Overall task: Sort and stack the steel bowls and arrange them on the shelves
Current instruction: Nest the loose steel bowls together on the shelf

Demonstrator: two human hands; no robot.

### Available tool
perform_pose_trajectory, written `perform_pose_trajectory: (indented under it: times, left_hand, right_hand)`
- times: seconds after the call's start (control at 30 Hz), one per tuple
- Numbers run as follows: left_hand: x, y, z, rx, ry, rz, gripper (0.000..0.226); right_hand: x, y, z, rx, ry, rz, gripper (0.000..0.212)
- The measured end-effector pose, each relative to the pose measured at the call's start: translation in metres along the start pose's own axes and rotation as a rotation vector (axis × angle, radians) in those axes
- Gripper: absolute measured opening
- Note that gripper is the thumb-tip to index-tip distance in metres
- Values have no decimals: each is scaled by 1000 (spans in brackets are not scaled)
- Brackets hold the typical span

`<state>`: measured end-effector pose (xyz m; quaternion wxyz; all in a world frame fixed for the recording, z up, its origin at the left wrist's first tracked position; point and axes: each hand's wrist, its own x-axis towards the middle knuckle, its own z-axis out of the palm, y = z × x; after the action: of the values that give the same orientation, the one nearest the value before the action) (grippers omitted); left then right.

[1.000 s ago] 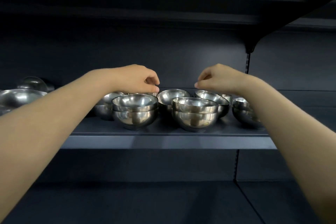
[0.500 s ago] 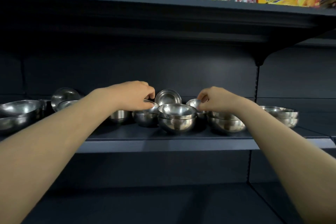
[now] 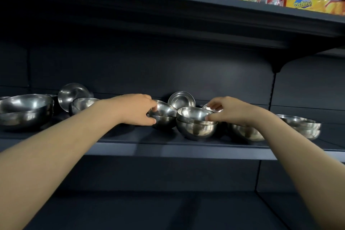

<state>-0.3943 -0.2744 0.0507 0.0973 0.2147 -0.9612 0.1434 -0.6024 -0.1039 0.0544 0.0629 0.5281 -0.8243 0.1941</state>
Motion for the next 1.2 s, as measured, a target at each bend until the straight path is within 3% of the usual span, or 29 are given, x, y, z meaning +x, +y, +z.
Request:
perform_pose_trajectory:
  times: [0.17, 0.4, 0.8, 1.07, 1.2]
  left_hand:
    - [33, 10, 1, 12, -30, 35, 50]
    - [83, 23, -8, -32, -101, 64, 88]
    - [115, 28, 16, -197, -236, 140, 86]
    - [117, 25, 20, -269, -204, 211, 115]
    - [116, 21, 27, -278, -181, 224, 116]
  right_hand:
    - [19, 14, -2, 51, -112, -19, 68]
    - [49, 39, 3, 83, -276, -149, 92]
    - [81, 60, 11, 76, -362, -235, 128]
    - [80, 58, 10, 93, -395, -233, 126]
    - [76, 53, 9, 104, -386, -236, 109]
